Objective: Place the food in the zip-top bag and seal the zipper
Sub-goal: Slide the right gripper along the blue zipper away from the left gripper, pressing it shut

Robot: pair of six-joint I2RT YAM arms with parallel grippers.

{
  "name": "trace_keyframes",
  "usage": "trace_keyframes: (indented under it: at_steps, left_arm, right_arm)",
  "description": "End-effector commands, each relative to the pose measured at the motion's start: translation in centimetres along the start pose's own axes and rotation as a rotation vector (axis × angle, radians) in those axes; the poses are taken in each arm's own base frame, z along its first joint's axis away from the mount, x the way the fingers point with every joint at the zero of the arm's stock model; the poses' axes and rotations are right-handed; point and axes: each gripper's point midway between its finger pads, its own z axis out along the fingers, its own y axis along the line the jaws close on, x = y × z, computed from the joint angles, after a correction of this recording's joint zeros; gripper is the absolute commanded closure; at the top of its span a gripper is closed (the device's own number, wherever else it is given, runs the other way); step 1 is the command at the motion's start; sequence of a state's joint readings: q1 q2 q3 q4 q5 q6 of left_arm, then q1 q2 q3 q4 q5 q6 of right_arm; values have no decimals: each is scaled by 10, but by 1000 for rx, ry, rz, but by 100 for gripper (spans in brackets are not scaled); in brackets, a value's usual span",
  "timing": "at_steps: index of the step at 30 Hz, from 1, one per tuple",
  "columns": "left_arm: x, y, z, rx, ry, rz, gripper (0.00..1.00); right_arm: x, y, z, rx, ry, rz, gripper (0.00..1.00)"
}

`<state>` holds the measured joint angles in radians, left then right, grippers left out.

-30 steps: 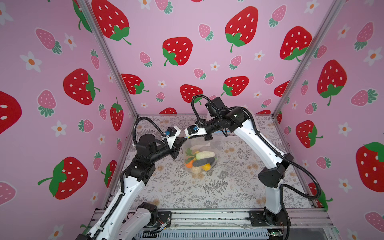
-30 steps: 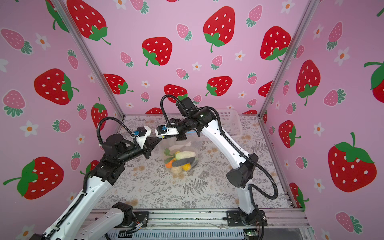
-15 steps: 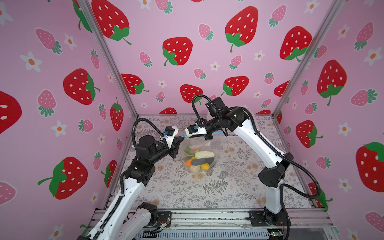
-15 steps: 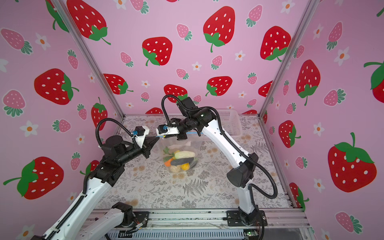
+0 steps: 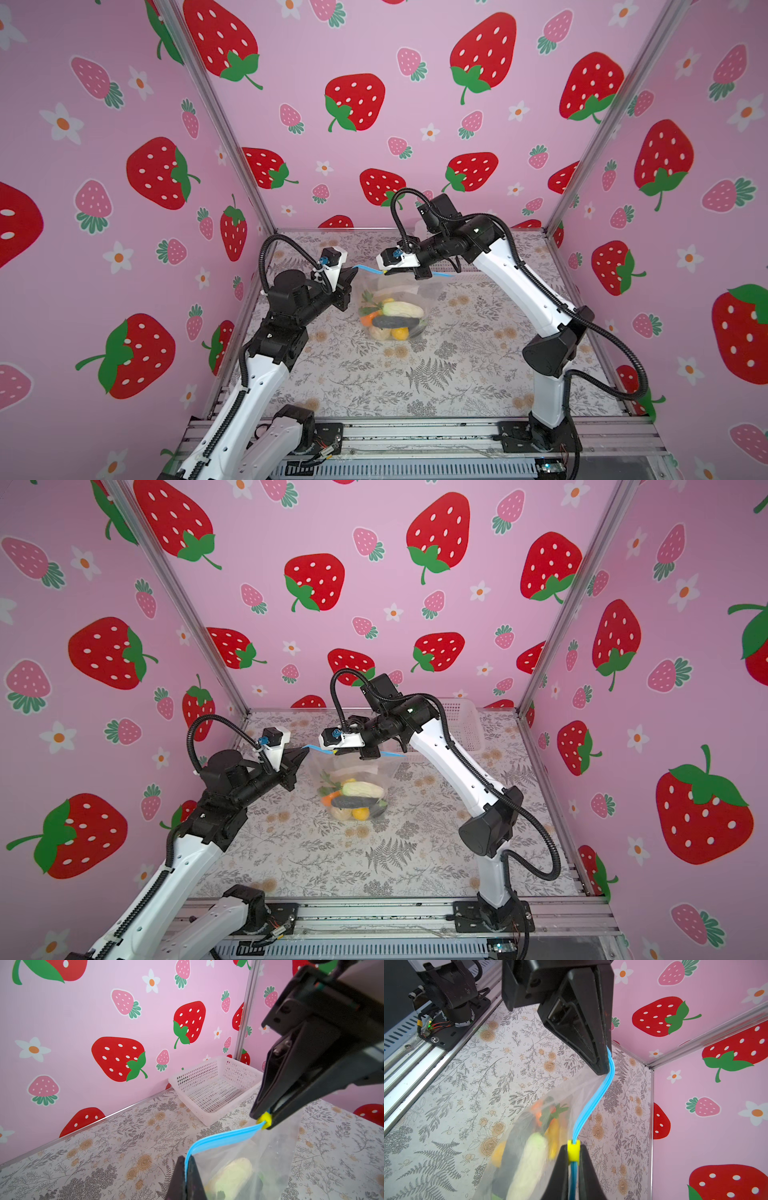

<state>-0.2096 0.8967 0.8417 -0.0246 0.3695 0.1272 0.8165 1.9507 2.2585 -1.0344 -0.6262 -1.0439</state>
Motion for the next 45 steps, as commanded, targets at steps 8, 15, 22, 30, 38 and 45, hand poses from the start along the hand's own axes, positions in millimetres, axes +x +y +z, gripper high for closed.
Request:
trace_keyframes:
  at_steps: [8, 15, 22, 30, 38, 45]
  left_arm:
    - [11, 57, -6, -260, 31, -39, 100]
    - [15, 64, -9, -286, 37, -55, 100]
    - [17, 70, -9, -307, 44, -65, 100]
    - [19, 74, -10, -323, 46, -67, 100]
    - [21, 77, -12, -337, 49, -70, 100]
    - [22, 78, -13, -342, 46, -77, 100]
  right_arm:
    - [-5, 15, -37, -2, 4, 40, 93]
    - [1, 14, -44, 13, 10, 54, 93]
    - [8, 15, -52, 28, 17, 74, 93]
    - [14, 15, -59, 44, 29, 96, 93]
    - [19, 16, -66, 65, 35, 109, 93]
    - [25, 17, -72, 77, 45, 126, 93]
